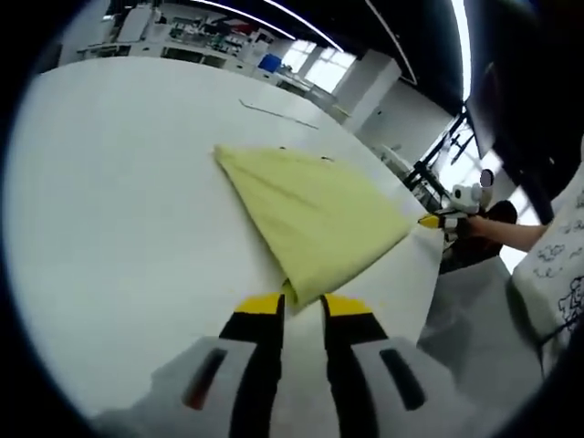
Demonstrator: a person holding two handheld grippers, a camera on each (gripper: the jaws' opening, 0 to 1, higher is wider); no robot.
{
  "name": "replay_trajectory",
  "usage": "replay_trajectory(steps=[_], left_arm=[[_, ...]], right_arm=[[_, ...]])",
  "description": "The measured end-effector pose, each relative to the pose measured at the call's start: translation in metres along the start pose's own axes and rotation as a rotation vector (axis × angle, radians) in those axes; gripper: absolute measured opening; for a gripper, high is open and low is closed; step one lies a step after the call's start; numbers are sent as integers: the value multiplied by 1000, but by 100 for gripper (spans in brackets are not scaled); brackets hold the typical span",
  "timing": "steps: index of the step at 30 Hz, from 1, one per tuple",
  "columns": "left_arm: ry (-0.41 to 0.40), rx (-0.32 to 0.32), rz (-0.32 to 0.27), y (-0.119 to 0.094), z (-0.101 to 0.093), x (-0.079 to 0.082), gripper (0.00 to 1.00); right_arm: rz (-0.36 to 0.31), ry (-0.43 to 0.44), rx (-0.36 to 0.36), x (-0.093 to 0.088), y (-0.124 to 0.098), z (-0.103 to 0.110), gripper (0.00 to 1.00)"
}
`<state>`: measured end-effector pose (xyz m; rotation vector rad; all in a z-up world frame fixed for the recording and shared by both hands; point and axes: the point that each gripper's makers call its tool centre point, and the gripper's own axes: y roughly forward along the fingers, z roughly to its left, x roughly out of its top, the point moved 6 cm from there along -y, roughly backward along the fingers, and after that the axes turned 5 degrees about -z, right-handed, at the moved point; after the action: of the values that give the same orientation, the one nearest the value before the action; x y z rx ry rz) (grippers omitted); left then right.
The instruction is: Fold the garment on the visible template until the final outline fits inside the template.
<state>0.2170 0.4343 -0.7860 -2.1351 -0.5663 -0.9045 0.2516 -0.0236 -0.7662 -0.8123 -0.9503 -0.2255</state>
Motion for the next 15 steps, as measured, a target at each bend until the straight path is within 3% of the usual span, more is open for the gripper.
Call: replay_trajectory(steps=[2, 3, 6, 10, 15], left_arm=[[53, 4, -30, -3, -4, 7, 29], [65, 11, -39, -5, -6, 9, 35], [83, 22, -56, -9, -13, 13, 41], [104, 45, -104, -17, -27, 18, 56], [155, 96, -149, -24, -50, 21, 84]], right_arm=[[-21, -13, 2, 4, -4, 4, 0], [-28, -19, 1, 6, -6, 6, 4], [-58, -23, 1, 11, -11, 12, 16], [-96, -51, -12, 16, -18, 24, 42], [-124, -75, -33, 12, -30, 33, 71]])
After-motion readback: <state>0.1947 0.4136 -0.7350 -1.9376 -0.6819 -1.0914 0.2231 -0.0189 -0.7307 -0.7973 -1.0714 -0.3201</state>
